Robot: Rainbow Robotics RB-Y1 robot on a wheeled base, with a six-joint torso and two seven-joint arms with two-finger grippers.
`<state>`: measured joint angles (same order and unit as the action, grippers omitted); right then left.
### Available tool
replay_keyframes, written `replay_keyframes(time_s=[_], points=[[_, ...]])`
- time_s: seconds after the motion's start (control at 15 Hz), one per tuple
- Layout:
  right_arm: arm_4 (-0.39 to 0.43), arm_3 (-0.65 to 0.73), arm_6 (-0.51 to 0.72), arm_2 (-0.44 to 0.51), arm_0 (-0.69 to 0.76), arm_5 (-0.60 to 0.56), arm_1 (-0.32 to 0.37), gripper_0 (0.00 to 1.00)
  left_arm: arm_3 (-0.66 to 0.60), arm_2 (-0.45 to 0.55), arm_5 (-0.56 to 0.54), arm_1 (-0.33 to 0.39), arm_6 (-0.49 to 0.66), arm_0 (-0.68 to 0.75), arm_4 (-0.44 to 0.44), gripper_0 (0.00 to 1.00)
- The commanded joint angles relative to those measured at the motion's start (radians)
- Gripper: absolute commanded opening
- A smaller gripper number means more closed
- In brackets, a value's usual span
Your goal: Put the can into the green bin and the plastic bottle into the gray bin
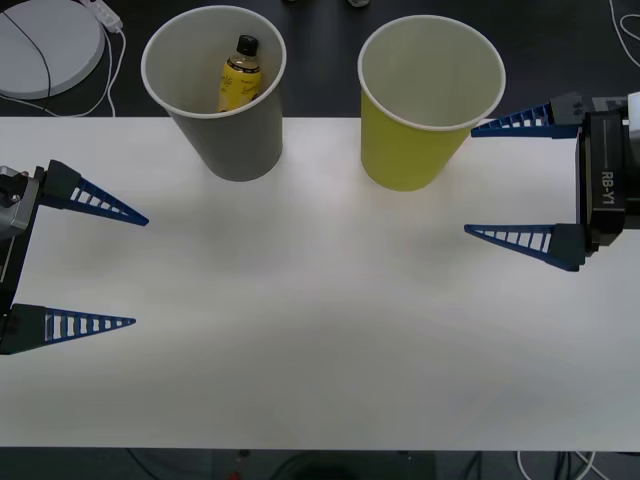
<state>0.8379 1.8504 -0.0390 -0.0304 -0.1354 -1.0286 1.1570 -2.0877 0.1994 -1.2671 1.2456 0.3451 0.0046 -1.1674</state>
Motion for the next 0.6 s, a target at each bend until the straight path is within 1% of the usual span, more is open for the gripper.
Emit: replay_keyframes(time_s=[0.07,0.13,0.27,0.6], points=[[-0.04,0.007,-0.087,0.041,0.094,-0.059,0.0,1.0,0.0,0.0,0.0,0.0,0.0,0.0,0.0,1.0],[-0.053,0.016,-0.128,0.057,0.135,-0.07,0.0,1.0,0.0,0.0,0.0,0.0,0.0,0.0,0.0,1.0],[-0.056,0.041,-0.171,0.083,0.201,-0.08,0.0,1.0,0.0,0.0,0.0,0.0,0.0,0.0,0.0,1.0],[-0.045,0.158,-0.199,0.211,0.41,-0.091,0.0,1.0,0.0,0.0,0.0,0.0,0.0,0.0,0.0,1.0]])
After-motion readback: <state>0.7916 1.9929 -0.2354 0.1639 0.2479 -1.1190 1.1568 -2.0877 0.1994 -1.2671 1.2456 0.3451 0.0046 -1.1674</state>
